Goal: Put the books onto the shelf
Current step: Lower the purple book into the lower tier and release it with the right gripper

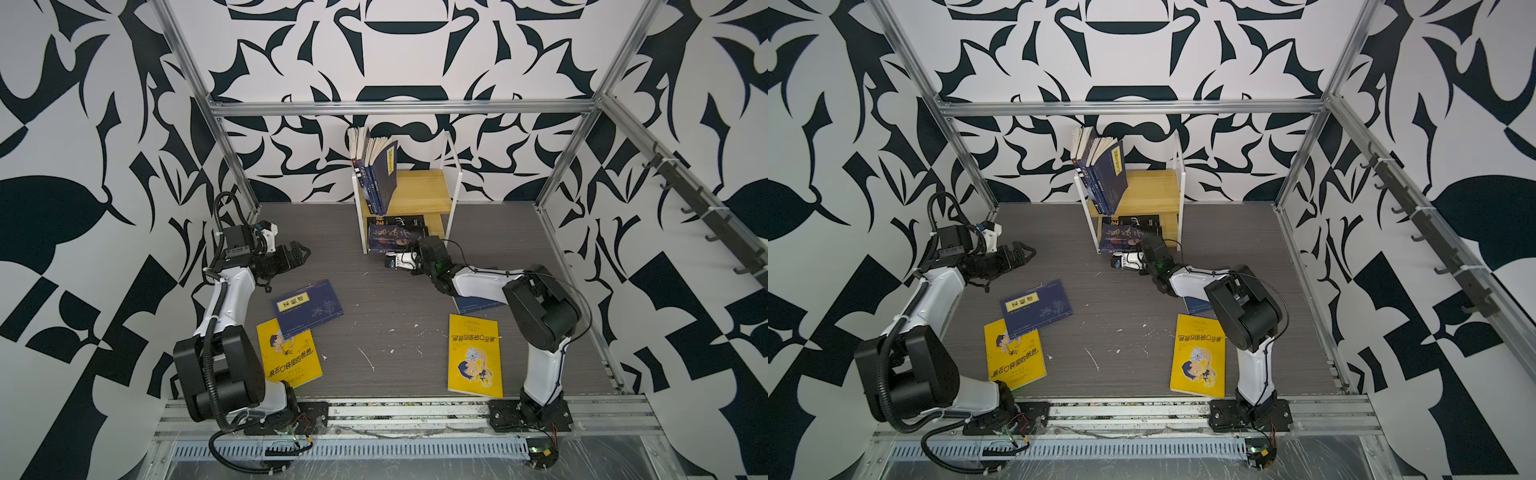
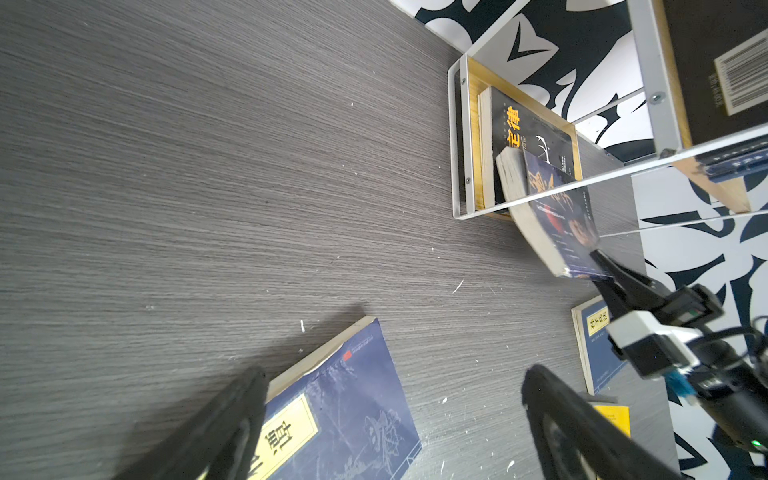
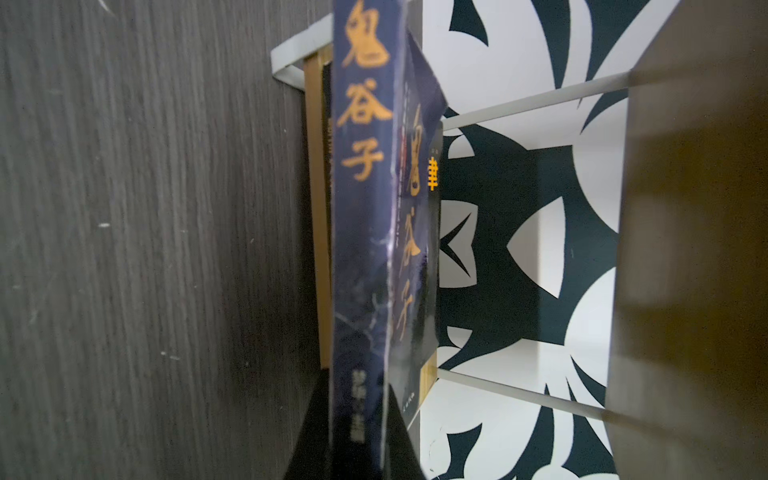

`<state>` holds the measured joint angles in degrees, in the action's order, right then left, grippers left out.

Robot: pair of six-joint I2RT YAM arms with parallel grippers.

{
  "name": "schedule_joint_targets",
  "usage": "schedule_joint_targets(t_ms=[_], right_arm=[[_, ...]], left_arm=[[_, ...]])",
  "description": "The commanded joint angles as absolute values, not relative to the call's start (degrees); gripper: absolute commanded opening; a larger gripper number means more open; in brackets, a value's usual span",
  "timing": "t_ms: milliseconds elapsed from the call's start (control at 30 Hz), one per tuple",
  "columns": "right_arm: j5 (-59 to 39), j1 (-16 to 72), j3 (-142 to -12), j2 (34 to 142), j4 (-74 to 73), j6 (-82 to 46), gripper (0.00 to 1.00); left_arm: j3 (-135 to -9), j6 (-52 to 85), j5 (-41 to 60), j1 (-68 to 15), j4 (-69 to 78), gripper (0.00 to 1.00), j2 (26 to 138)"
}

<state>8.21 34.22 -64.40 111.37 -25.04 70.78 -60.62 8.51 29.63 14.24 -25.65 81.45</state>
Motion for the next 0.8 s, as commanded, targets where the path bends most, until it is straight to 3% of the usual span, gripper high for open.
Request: schedule_joint_targets(t_ms=[0, 767], right_arm=[[7.04, 33.5, -68.24, 111.63, -27.83, 71.2, 0.0], [-0.18, 30.2, -80.73, 118.36, -16.89, 73.96, 0.0]], left_arm=[[-60.39, 8.33, 30.73, 14.42, -26.24, 1.0, 81.13], [-60.12, 8.87, 31.25, 14.41, -26.12, 1.0, 80.02]])
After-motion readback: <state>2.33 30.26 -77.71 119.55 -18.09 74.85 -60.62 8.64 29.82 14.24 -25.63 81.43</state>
